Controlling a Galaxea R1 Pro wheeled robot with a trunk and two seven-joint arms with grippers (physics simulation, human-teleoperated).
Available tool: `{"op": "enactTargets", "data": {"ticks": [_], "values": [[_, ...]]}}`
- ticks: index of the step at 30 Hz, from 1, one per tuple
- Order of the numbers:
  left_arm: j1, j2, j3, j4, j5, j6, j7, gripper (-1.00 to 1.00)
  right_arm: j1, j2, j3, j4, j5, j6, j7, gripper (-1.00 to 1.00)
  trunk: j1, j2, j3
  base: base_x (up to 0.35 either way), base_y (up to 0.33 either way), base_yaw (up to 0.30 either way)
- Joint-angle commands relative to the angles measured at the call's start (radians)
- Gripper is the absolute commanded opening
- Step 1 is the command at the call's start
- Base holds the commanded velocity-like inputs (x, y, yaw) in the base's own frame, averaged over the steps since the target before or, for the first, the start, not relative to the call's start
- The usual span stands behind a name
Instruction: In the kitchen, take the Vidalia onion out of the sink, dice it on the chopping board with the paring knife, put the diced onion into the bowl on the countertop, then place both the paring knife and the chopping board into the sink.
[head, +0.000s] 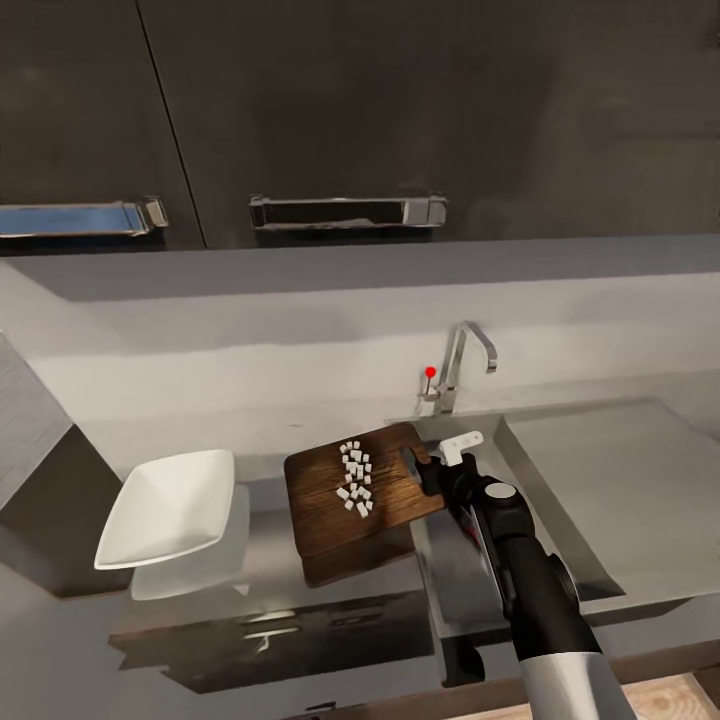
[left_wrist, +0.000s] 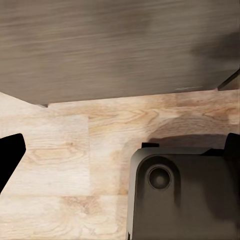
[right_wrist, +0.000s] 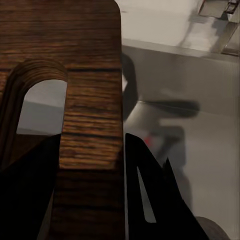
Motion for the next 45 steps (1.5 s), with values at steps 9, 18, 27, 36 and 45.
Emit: {"op": "enactTargets", "data": {"ticks": [9, 18, 27, 36, 45], "values": [[0.001, 0.001, -0.009, -0.002, 0.009, -0.001, 0.004, 1.00, -0.001, 0.001, 0.000, -0.001, 0.010, 0.004, 0.007, -1.00, 0.001, -0.002, 0.011, 0.000, 0.000, -0.001], [0.001, 0.001, -0.009, -0.002, 0.009, -0.001, 0.004, 1.00, -0.001, 0.001, 0.000, -0.001, 0.010, 0.004, 0.007, -1.00, 0.001, -0.002, 0.025, 0.000, 0.000, 0.000], [0.001, 0.001, -0.009, -0.002, 0.009, -0.001, 0.004, 1.00, -0.001, 0.001, 0.000, -0.001, 0.010, 0.004, 0.006, -1.00, 0.001, -0.002, 0.040, 0.000, 0.013, 0.000], [0.001, 0.001, -0.009, -0.002, 0.009, -0.001, 0.004, 1.00, -0.001, 0.001, 0.000, -0.002, 0.010, 0.004, 0.006, -1.00, 0.001, -0.002, 0.054, 0.000, 0.144, 0.000], [0.001, 0.001, -0.009, -0.002, 0.009, -0.001, 0.004, 1.00, -0.001, 0.001, 0.001, -0.002, 0.010, 0.057, 0.006, -1.00, 0.001, -0.002, 0.068, 0.000, 0.004, 0.000]]}}
